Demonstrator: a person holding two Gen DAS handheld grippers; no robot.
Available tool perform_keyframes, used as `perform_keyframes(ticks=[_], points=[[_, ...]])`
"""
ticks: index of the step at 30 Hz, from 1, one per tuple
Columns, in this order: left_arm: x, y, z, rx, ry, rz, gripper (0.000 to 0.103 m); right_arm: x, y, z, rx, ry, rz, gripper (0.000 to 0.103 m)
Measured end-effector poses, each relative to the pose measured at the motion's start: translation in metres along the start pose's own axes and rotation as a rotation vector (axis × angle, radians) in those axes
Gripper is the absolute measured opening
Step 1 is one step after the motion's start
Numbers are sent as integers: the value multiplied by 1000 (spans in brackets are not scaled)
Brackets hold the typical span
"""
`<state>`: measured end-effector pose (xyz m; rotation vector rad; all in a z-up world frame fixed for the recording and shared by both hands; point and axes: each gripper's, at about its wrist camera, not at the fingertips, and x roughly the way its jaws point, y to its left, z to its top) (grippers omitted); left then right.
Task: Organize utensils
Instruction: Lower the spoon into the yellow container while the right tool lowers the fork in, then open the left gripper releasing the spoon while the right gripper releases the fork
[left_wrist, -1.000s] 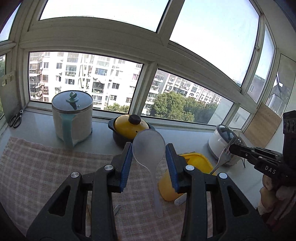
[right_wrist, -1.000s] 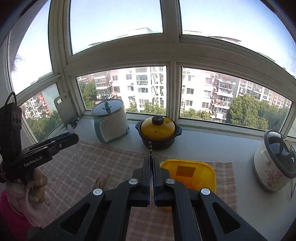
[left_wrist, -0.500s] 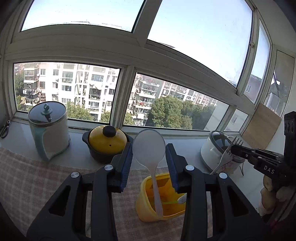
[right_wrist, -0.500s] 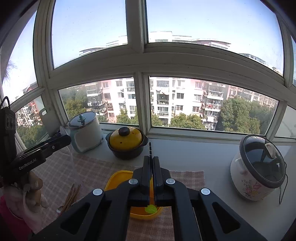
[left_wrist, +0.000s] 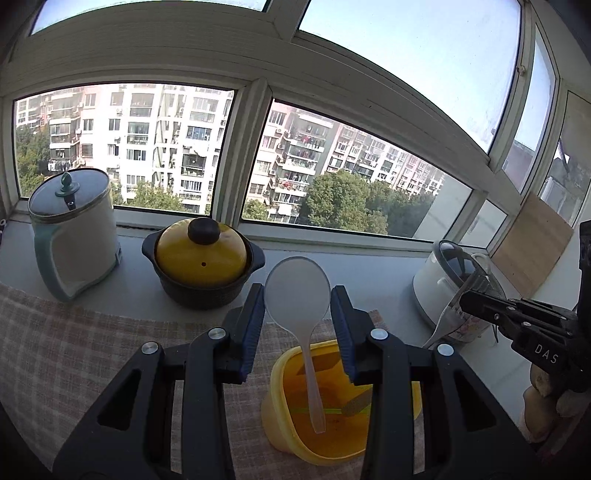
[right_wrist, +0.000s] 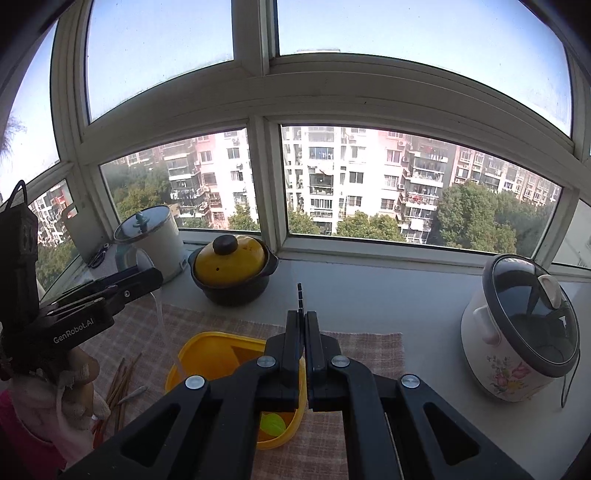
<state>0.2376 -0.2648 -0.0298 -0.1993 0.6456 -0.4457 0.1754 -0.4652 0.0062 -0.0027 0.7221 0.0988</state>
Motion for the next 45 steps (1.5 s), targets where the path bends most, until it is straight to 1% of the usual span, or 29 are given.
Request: perform_keyframes(ticks=[10, 24, 35, 37, 38, 39, 40, 41, 45], points=[[15, -4, -7, 26, 40, -14, 37, 25, 4, -13, -6, 44, 14, 0], [27, -6, -12, 57, 77, -34, 37, 43, 11, -25, -7, 89, 19, 0], [28, -9, -14, 82, 100, -50, 37, 52, 16, -30, -11, 115, 34, 0], [27, -10, -15, 90, 100, -54, 38, 52, 16, -30, -10, 116, 46, 4], [26, -11, -15, 92, 102, -53, 44, 51, 17, -30, -11, 113, 46, 7], [25, -11, -15, 92, 99, -54, 48, 49, 17, -30, -12, 108, 43, 14], [24, -11, -15, 93, 93, -54, 53, 47, 17, -30, -13, 100, 41, 32], [22, -11, -14, 94, 89, -53, 53, 45, 18, -30, -15, 93, 39, 39], [14, -8, -14, 88, 72, -51, 53, 40, 17, -31, -8, 88, 34, 39]])
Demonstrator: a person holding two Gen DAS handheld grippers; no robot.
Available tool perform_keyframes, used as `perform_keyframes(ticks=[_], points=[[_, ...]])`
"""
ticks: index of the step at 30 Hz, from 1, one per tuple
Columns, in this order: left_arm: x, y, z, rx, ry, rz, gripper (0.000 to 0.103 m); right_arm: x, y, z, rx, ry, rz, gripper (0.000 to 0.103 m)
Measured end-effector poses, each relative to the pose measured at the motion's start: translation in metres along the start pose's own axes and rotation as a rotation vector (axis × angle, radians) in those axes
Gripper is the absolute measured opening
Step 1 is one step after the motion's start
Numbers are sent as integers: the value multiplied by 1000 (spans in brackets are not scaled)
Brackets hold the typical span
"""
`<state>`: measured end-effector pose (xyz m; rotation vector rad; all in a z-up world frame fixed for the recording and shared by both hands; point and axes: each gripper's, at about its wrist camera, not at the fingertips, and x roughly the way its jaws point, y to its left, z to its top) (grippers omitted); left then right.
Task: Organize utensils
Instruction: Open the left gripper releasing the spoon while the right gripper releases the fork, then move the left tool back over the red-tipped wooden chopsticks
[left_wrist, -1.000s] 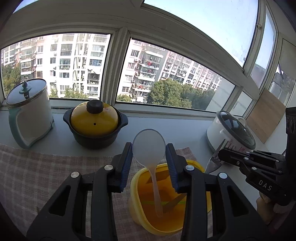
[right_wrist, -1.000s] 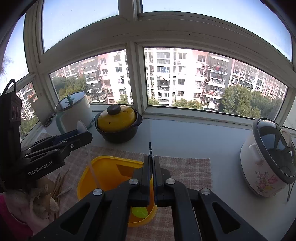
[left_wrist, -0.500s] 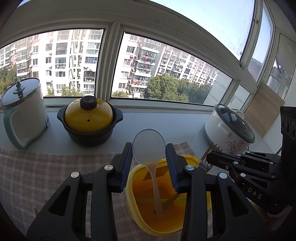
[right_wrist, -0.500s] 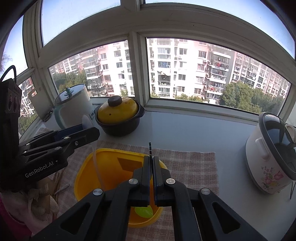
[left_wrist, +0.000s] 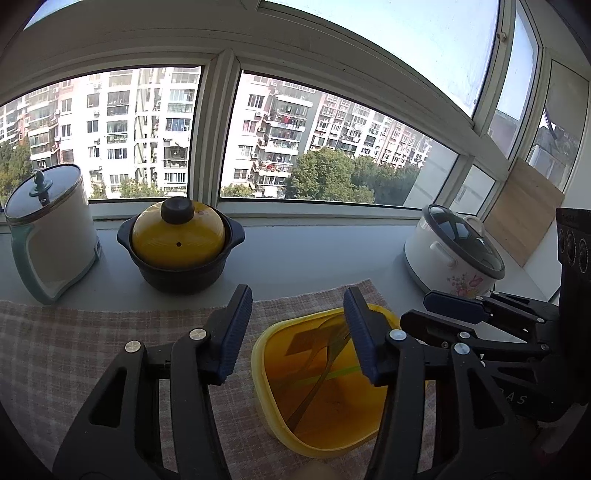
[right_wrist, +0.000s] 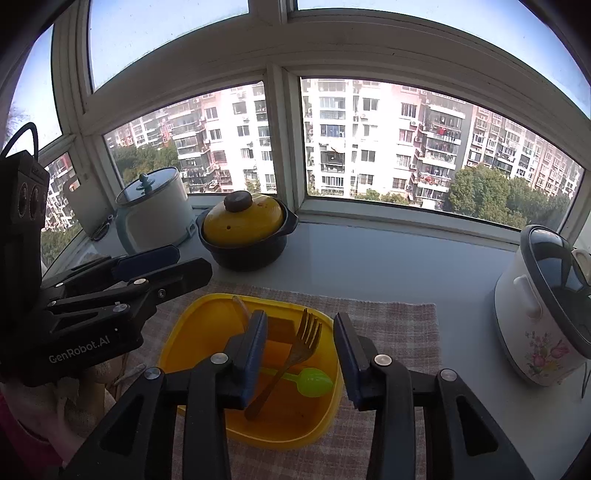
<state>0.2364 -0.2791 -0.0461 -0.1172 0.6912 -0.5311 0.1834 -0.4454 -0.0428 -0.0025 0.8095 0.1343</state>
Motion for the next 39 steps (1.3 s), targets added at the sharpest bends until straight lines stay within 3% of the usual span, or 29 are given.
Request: perform_keyframes(ticks=[15, 25, 32, 39], points=[[-56, 38, -10, -11, -24, 45, 53, -26, 24, -10, 24, -45, 1, 63], [-107, 96, -31, -28, -4, 110, 53, -37, 55, -19, 37, -68, 43, 83], [-139, 146, -60, -40, 13, 216, 53, -38, 83, -27, 12, -85, 57, 86], [-150, 179, -91, -74, 85, 259, 53, -35, 109, -39, -11, -118, 86, 88]])
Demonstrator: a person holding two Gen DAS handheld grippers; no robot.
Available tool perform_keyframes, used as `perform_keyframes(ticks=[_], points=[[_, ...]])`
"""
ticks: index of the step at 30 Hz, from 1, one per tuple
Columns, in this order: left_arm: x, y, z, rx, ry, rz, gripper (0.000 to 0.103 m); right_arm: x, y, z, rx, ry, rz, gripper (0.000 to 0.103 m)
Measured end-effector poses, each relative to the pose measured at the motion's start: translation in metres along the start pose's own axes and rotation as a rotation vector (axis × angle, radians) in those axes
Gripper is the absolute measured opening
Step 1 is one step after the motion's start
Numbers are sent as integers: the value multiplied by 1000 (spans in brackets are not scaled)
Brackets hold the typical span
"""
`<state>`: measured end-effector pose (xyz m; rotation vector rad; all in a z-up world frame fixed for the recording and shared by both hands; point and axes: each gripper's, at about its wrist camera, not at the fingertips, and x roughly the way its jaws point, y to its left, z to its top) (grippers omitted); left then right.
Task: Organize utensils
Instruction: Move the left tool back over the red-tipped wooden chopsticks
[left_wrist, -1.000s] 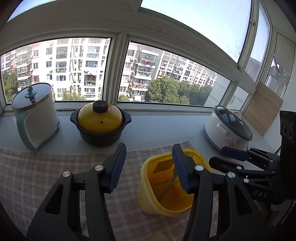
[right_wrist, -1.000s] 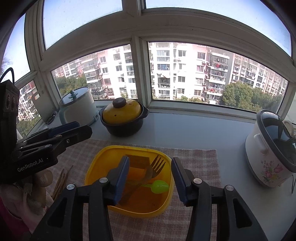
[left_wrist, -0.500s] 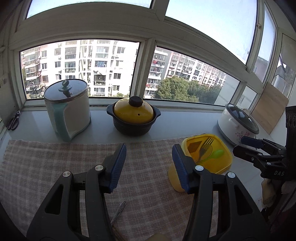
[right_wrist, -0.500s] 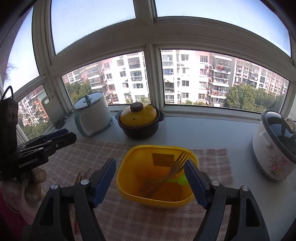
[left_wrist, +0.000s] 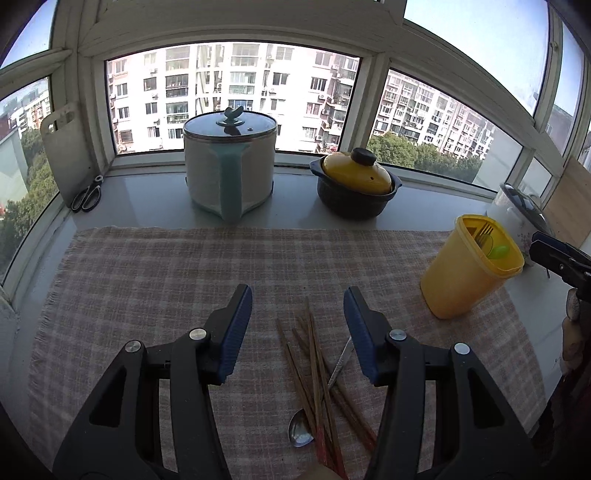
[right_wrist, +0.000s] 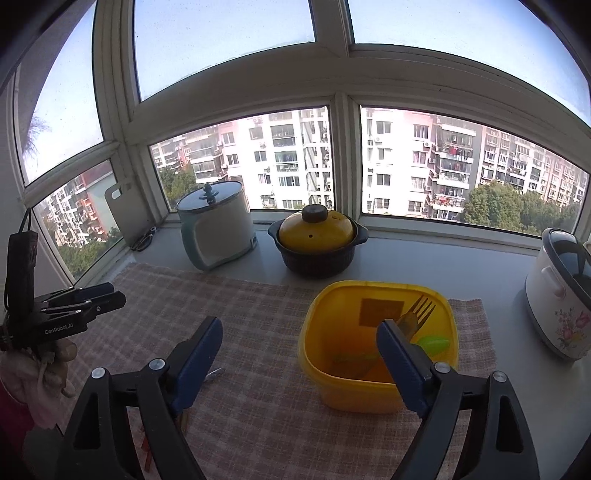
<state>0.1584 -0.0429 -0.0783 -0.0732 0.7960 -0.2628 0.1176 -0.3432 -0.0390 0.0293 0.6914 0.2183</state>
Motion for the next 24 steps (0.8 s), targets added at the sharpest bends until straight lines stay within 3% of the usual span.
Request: perform_keyframes(ticks=[8, 12, 18, 24], points=[[7, 16, -30, -46, 76, -28, 53, 11, 35, -18, -77, 47, 35, 92], [14, 12, -41, -40, 123, -59, 53, 23, 50, -29, -100, 118, 68, 92], [31, 0, -57, -1, 193, -98, 34, 46, 65, -53, -84, 226, 130, 92], [55, -4, -63, 27, 258, -102, 18, 66, 74, -73, -60, 316, 170, 81]])
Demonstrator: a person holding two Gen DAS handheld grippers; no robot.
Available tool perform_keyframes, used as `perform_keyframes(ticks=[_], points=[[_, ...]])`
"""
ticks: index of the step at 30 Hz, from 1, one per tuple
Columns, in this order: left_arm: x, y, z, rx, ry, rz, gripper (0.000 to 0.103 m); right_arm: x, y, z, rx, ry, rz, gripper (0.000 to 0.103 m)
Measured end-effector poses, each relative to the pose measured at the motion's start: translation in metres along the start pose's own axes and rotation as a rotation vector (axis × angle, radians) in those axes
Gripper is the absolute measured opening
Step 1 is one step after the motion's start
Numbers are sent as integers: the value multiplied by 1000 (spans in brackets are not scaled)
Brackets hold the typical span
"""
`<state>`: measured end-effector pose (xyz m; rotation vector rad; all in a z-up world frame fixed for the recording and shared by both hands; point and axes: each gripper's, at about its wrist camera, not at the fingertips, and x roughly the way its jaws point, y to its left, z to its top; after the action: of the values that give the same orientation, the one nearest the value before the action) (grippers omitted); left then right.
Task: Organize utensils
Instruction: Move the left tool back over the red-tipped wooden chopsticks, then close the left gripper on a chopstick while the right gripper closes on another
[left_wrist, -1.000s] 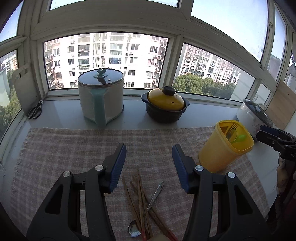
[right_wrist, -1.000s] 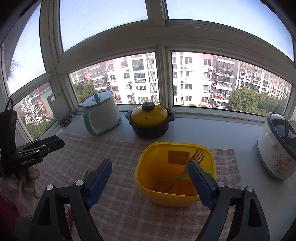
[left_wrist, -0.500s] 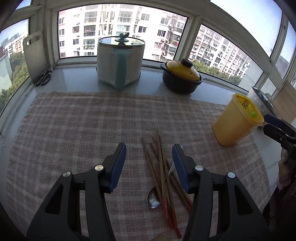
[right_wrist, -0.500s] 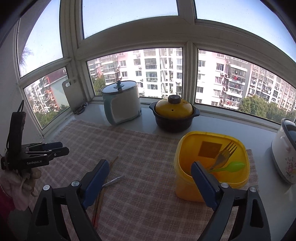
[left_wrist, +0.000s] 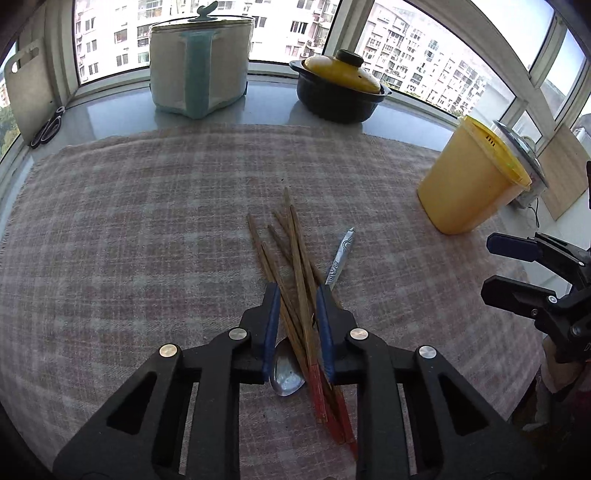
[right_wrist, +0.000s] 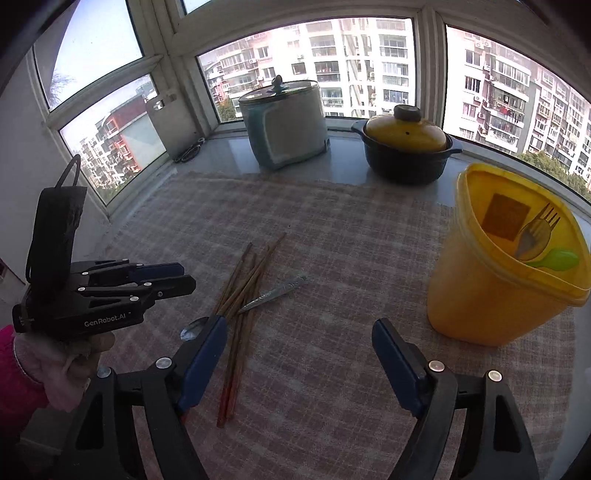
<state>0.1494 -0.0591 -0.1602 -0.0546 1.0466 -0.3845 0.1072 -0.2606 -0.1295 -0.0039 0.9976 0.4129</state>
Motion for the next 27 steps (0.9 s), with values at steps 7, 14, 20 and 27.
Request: perform_keyframes(ticks=[7, 14, 20, 27], points=[[22, -6, 1, 56, 51, 6, 17, 23, -1, -9, 53, 77, 44, 66], [44, -4, 2, 86, 90, 44, 15, 41, 4, -15, 69, 135, 71, 52], [54, -7, 6, 123, 105, 60, 14, 47, 6, -15, 70, 153, 75, 48], [63, -12, 11, 156, 118, 80, 14, 54, 5, -15, 81, 169, 77, 46]])
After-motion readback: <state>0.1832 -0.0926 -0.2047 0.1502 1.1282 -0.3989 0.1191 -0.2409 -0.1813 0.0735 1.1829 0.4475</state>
